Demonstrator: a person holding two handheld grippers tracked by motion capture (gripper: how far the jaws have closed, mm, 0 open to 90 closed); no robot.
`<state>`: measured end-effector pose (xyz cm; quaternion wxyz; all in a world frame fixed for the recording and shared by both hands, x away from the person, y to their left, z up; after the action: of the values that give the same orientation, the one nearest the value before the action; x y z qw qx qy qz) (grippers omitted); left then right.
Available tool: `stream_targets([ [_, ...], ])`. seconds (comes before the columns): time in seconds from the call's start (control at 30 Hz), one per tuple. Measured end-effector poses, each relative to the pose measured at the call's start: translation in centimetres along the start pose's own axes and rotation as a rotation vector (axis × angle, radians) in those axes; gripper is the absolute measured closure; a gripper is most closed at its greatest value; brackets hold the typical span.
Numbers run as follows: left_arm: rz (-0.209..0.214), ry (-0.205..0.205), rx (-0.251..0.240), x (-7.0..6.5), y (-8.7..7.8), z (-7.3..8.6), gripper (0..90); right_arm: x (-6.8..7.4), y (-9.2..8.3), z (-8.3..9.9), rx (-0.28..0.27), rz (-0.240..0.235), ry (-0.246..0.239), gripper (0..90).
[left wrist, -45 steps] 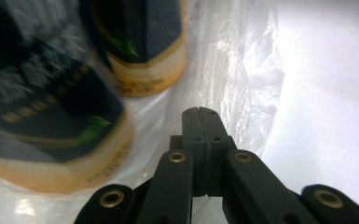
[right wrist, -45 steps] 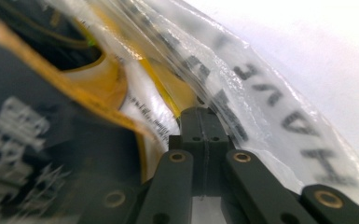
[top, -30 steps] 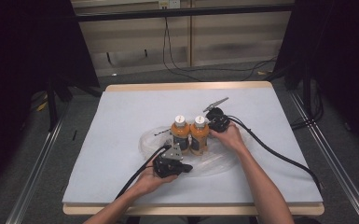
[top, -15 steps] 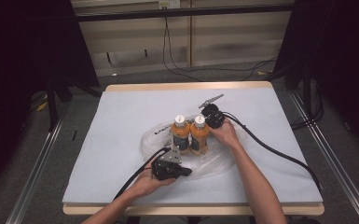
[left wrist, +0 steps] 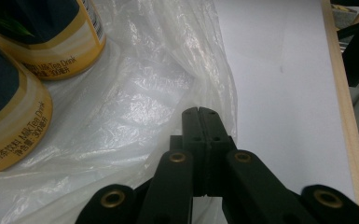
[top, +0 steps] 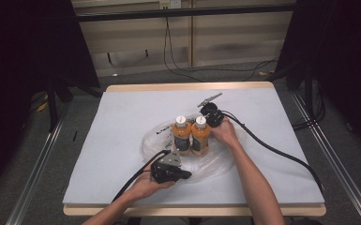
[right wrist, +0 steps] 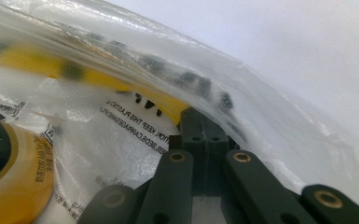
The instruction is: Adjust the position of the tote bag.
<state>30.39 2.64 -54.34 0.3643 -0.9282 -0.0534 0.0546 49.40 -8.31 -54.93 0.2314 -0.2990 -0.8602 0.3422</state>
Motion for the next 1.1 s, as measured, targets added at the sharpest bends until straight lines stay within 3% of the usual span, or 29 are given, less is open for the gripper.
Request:
stream_targets([
  [0.3, 0.005, 0.010, 0.015, 0.0, -0.3, 0.2, 90.0, -0.5, 0.3, -0.4, -0.009, 0.023, 0.007, 90.0],
  [0.57, 0.022, 0.000, -0.010, 0.0, -0.1, 0.1, 90.0, -1.4, 0.7, -1.0, -0.032, 0.033, 0.035, 90.0],
  [0.77, 0.002, -0.004, -0.010, 0.6, 0.2, -0.2, 90.0, -1.6, 0.8, -1.2, -0.040, 0.050, 0.030, 90.0],
  [0.97, 0.012, -0.001, -0.005, 0.1, 0.2, -0.2, 90.0, -2.1, 1.1, -1.6, -0.046, 0.098, 0.036, 90.0],
  [1.1, 0.016, 0.020, 0.007, -0.2, 0.2, -0.3, 90.0, -2.5, 1.3, -1.9, -0.055, 0.102, 0.041, 90.0],
])
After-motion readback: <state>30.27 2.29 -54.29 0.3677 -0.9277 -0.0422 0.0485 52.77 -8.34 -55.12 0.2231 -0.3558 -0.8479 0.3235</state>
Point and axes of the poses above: each handheld gripper's, and its own axes: y roughly forward along the jaws, z roughly out of its underside, x roughly to its left, the point moved 9 cm from there along y, roughly forward along the jaws, and after that the axes turned 2 degrees about -z, right-handed, at the moved point
